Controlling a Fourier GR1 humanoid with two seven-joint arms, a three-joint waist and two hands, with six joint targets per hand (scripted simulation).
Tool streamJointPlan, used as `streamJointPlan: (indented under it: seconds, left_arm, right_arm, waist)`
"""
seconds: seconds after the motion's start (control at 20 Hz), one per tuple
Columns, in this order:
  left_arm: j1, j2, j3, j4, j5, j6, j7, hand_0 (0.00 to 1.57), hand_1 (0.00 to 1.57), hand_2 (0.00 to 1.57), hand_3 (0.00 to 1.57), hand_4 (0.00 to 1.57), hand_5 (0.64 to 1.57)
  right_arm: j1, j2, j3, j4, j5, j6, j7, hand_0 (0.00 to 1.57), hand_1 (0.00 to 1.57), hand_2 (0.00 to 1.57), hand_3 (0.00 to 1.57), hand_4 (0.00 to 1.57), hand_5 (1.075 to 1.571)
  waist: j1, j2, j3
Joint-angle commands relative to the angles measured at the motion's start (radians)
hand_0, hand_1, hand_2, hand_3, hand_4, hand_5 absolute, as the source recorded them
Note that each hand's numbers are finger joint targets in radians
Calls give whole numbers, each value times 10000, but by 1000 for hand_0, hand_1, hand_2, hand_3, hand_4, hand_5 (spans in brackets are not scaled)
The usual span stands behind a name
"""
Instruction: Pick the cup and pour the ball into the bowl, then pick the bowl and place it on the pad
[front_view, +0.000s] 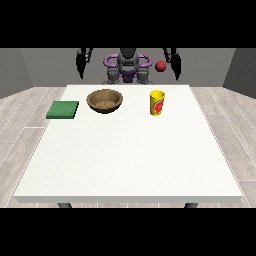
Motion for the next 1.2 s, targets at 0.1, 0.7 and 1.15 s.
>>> streamJointPlan:
  seconds: [0.1,0.7,1.15]
  left_arm:
    - [-154,366,51,-816,35,-105,591,0,0,0,0,0,1524]
    - [943,-815,-1533,-3826,1065,-62,344,0,0,0,0,0,1490]
    - [-1822,70,298,-1112,672,-465,-1917,0,0,0,0,0,1335]
  right_arm:
    - [-119,-339,-120,-745,-63,38,666,0,0,0,0,0,1568]
    - [650,488,-706,-1178,-990,-158,-377,0,0,0,0,0,1566]
    - [-1343,423,-444,-474,-787,121,-1081,0,0,0,0,0,1566]
  waist:
    - [-91,-2004,-50]
    - [126,-1253,-81]
    - [-478,1550,-88]
